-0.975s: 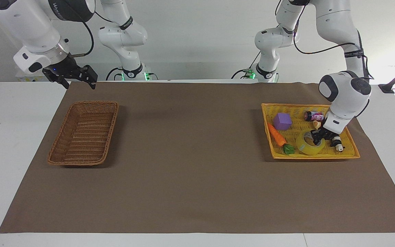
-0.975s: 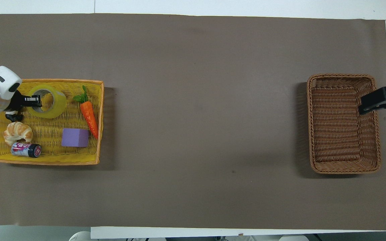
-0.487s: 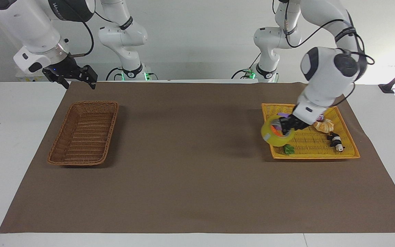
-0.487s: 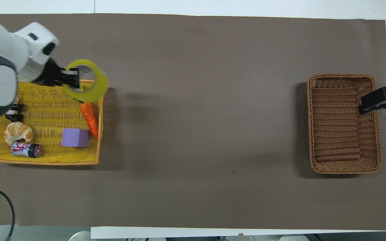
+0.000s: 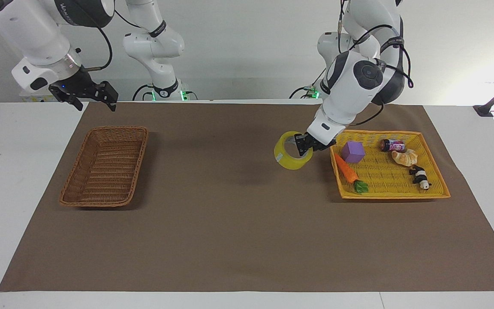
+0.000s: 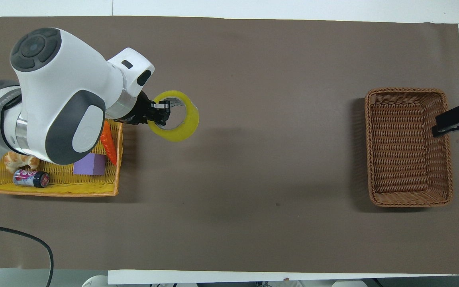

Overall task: Move tape to another basket
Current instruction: 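Carry the tape toward the middle with the left gripper while the right gripper approaches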

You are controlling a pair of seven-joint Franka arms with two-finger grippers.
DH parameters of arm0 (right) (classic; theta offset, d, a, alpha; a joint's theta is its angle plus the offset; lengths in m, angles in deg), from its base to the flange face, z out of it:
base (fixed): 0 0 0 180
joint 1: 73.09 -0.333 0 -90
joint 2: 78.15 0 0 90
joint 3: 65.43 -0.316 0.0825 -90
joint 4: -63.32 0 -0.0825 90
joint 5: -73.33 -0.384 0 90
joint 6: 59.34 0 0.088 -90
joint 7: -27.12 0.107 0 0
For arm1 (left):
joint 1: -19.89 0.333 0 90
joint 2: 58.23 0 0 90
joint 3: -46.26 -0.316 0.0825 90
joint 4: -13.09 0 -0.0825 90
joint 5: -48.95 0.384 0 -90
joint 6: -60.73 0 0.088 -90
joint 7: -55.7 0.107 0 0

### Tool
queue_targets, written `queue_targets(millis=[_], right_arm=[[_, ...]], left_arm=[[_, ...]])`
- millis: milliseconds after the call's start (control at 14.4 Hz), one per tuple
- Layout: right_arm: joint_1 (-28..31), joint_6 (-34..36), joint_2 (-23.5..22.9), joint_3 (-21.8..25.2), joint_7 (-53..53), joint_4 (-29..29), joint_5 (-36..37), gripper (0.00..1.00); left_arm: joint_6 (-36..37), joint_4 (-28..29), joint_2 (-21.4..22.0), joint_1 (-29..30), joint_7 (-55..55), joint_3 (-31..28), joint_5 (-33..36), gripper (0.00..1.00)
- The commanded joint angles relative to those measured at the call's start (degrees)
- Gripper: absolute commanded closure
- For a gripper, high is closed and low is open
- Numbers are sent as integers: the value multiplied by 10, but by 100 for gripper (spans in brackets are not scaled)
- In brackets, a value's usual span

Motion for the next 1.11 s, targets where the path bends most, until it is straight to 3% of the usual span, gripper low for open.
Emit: queue_targets(millis=[0,139,348,487,696,1044], right_arm=[[30,-40,24,0,-52,-49,-129,1],[29,-51,24,0,-62,-79,-216,1],[8,-142,19,-4,-64,-168,-401,1],[-44,-219,4,-5,-65,-191,-445,0],[-87,-256,-26,-5,-69,-233,-580,0],[-188,-358,-75,-5,-100,-253,-695,0]], left_arm=[[-19,8,8,-38,-12,-10,-15,100],[-29,8,9,-56,-31,-9,-15,100],[-29,9,10,-68,-33,-9,-15,100],[-27,4,10,-68,-48,-9,-15,100],[-28,5,11,-70,-60,-9,-15,100],[-21,9,12,-75,-66,-9,-16,100]])
